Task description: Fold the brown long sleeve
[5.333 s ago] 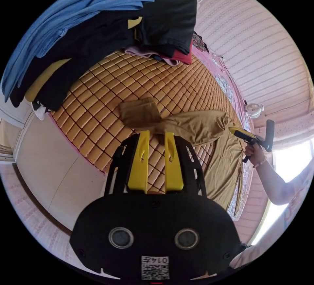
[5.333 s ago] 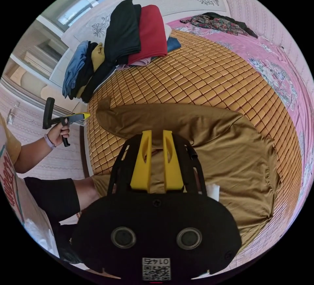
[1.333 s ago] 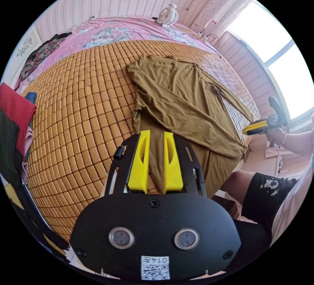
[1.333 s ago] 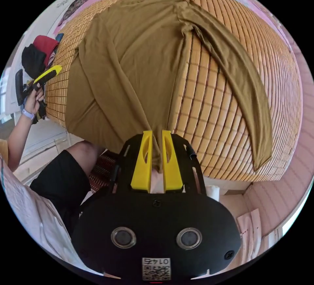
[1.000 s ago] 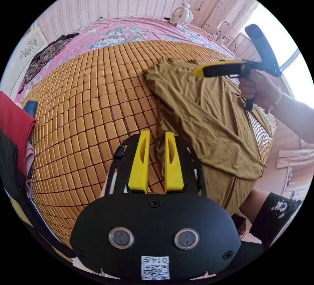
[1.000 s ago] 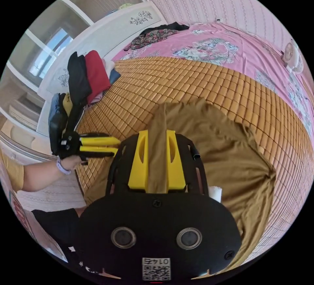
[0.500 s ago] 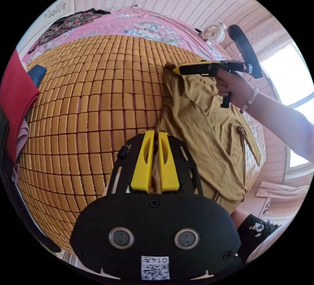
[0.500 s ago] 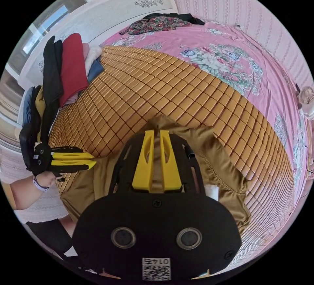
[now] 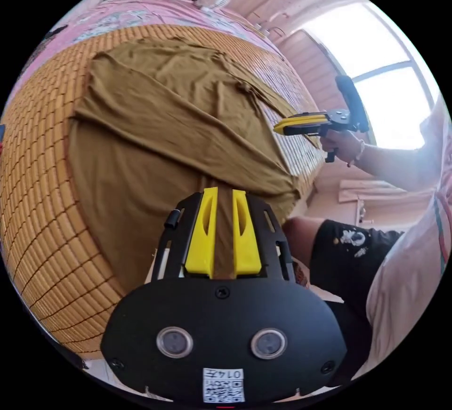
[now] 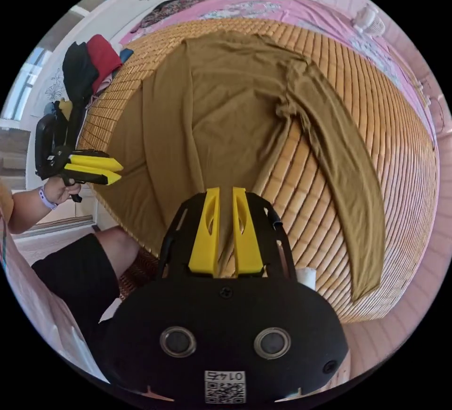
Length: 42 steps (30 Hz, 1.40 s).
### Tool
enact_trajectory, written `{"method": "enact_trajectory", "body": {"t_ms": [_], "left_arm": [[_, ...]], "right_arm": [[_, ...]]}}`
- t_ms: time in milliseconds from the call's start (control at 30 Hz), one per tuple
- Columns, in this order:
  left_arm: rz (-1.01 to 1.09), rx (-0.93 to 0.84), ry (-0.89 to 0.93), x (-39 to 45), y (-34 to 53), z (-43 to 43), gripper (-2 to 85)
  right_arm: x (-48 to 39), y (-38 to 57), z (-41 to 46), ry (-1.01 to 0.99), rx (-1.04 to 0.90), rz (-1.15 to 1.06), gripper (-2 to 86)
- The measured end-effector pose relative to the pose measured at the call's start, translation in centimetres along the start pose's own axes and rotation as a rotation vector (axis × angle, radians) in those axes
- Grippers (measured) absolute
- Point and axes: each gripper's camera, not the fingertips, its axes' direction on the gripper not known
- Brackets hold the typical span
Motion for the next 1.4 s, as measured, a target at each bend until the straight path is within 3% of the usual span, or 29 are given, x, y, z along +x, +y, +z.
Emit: {"method": "enact_trajectory", "body": {"t_ms": [133, 333, 433, 733, 933, 1033, 1133, 1233, 1400], "left_arm": [[0.119, -0.12, 0.126, 9.4, -0.4, 8.3, 7.3], [0.193, -0.159, -0.016, 13.8, -4.2, 15.4, 8.7], [0.215, -0.166, -0.085, 13.6, -6.2, 16.8, 8.4], [0.226, -0.093, -0.165, 14.8, -7.5, 17.2, 6.2], [0.305, -0.184, -0.17, 16.6, -9.2, 22.9, 7.6], [0.327, -0.184, -0.236, 17.0, -9.9, 24.1, 2.5], [0.277, -0.273, -0.187, 16.4, -11.3, 24.1, 0.7], [0.279, -0.241, -0.08, 17.0, -11.2, 21.4, 0.7], [0.312, -0.326, -0.01, 17.5, -8.7, 22.5, 3.5]], "right_arm": [[-0.1, 5.9, 0.9, -0.055, -0.085, 0.156, 5.9], [0.9, 7.0, 1.1, -0.107, -0.04, 0.301, 0.3], [1.7, 7.2, -0.7, -0.109, 0.072, 0.384, -0.7], [1.9, 5.3, -2.0, -0.105, 0.142, 0.409, -0.9], [0.0, 4.5, -3.4, -0.054, 0.151, 0.382, -0.8], [-0.3, 4.4, -4.0, -0.066, 0.163, 0.39, -0.7], [-1.1, 3.6, -5.4, -0.062, 0.131, 0.369, -0.5], [-3.9, 4.1, -10.1, -0.022, 0.252, 0.258, -0.5], [-6.6, 6.7, -10.1, -0.089, 0.086, 0.215, -0.3]]}}
